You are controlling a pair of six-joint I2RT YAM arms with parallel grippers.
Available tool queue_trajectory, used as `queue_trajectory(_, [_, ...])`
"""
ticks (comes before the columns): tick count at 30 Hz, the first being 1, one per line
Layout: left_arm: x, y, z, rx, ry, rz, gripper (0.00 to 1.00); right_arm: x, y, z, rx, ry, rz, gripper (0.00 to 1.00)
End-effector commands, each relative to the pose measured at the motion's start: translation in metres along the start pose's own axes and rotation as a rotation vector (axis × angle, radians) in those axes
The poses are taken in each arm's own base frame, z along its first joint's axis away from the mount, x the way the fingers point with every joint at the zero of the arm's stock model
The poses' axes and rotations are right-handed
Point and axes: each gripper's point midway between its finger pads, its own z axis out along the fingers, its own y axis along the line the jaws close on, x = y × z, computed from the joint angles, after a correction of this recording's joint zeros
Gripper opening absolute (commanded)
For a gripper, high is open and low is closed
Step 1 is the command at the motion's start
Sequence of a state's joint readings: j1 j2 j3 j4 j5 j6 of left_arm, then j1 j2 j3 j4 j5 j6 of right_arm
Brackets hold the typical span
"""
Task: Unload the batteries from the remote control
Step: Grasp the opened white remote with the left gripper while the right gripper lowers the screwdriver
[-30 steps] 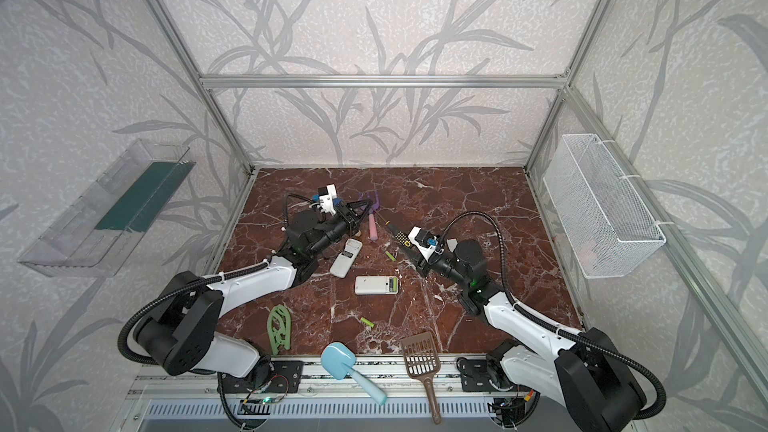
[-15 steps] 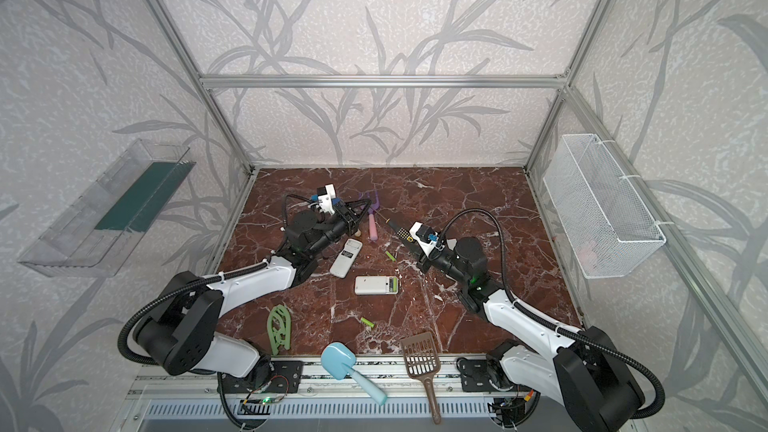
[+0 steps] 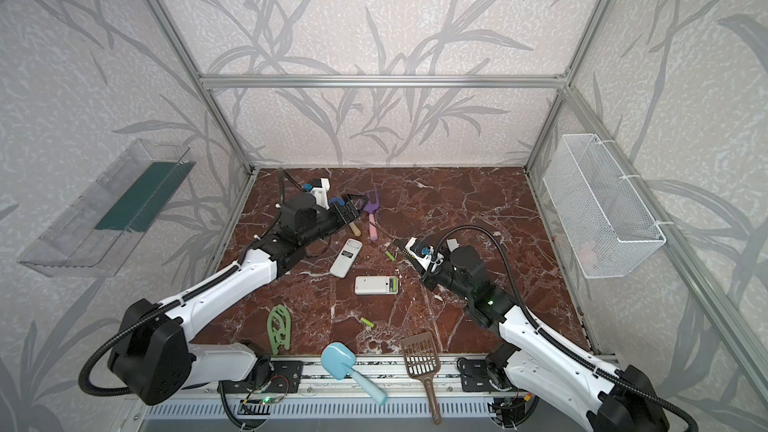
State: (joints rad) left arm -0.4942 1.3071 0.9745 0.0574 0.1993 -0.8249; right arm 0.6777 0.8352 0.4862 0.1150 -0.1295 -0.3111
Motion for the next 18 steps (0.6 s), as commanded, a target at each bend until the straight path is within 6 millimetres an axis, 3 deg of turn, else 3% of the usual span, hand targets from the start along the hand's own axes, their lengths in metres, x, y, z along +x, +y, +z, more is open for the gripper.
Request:
queue_trajectory(1, [0.024,0.051,-0.019,-0.281,0.179,0.287,1.0,0.012,0.0,-0.012,0.037,0.113,-0.024,0.0])
queue_trajectory(11, [0.059,0.08,-0.025,-0.355,0.419,0.646,0.99,0.034,0.002,-0.025,0.063,0.309,0.147,0.0])
queue_trajectory(18, [0.107,0.081,-0.018,-0.306,0.599,0.909,0.99,0.049,0.005,-0.032,0.072,0.444,0.27,0.0])
